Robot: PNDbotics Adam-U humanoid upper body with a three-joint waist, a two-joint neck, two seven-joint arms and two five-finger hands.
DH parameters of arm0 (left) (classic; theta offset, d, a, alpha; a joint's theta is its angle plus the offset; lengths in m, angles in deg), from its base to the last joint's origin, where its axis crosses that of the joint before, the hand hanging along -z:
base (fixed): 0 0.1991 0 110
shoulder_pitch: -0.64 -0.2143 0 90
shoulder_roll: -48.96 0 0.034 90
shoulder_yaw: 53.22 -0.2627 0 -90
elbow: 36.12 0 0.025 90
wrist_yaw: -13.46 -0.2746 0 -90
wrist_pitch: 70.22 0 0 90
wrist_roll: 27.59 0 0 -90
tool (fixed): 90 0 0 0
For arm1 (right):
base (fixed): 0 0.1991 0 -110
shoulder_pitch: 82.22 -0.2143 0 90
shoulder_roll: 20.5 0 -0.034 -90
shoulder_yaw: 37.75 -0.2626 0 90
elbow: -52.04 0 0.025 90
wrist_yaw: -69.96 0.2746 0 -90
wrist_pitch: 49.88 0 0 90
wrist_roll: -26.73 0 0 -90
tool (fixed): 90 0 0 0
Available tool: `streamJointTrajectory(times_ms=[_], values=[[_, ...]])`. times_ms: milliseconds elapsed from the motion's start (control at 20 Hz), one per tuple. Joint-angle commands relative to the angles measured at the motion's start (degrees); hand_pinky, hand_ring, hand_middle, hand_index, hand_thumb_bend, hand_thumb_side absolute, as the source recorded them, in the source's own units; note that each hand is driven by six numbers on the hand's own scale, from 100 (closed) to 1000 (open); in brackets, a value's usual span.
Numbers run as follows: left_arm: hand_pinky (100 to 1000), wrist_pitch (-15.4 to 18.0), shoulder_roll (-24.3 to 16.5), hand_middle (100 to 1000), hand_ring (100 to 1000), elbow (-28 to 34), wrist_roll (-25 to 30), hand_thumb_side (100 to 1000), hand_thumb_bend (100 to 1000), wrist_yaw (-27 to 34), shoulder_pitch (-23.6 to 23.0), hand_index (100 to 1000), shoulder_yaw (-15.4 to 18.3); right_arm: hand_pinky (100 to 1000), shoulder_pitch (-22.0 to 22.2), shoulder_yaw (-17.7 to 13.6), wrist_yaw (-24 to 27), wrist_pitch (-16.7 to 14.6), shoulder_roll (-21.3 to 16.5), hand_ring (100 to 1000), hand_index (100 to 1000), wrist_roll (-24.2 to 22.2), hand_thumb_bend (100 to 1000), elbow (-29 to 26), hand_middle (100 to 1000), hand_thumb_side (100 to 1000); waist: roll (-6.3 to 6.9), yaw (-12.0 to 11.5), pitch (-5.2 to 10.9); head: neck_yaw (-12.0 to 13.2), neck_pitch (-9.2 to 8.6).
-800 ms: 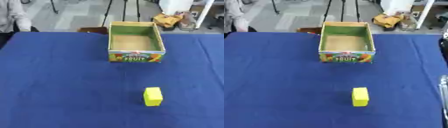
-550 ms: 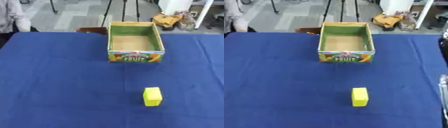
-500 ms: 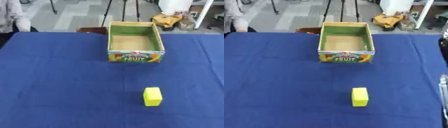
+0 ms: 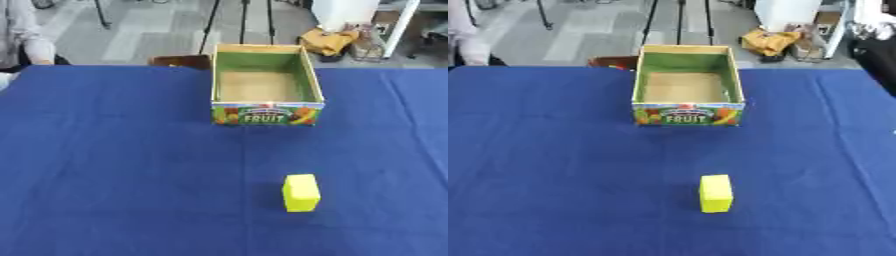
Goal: Pick up objects on the table and place them in the box.
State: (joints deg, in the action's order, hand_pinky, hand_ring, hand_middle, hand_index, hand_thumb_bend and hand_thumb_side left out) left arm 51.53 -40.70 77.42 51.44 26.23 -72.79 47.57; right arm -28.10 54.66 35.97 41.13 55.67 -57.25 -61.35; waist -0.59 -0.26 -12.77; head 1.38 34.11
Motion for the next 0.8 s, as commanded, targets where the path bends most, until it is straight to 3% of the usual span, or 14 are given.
streamJointTrajectory(times_ms=[50, 250, 500, 800], values=[[579, -0.16, -0.99, 842, 736, 1.05, 0.22, 996, 100, 0.19, 0.2, 948, 0.04, 797, -2.7, 2.38, -2.09, 2.93, -5.83, 799, 845, -8.42, 100, 0.29, 730, 831, 0.02, -0.16, 1.15, -0.25, -0.23], [579, -0.19, -1.03, 842, 736, 1.05, 0.42, 995, 100, 0.28, 0.04, 948, -0.08, 798, -6.07, 5.51, -2.98, 3.57, -10.05, 818, 867, -17.17, 100, 2.29, 761, 879, -0.02, -0.46, 1.32, -0.38, -0.11], [579, -0.25, -1.14, 842, 737, 1.05, 0.68, 995, 100, 0.43, -0.08, 948, -0.3, 796, -9.74, 10.07, -3.3, 1.88, -14.22, 843, 888, -26.66, 100, 5.67, 802, 934, -0.19, -0.76, 1.53, -0.75, -0.2], [579, -0.31, -1.24, 842, 737, 1.05, 0.93, 995, 100, 0.57, -0.12, 948, -0.45, 800, -12.69, 13.97, -3.23, -1.01, -15.85, 869, 905, -36.58, 100, 9.64, 829, 962, -0.35, -1.17, 1.63, -0.94, -0.3]])
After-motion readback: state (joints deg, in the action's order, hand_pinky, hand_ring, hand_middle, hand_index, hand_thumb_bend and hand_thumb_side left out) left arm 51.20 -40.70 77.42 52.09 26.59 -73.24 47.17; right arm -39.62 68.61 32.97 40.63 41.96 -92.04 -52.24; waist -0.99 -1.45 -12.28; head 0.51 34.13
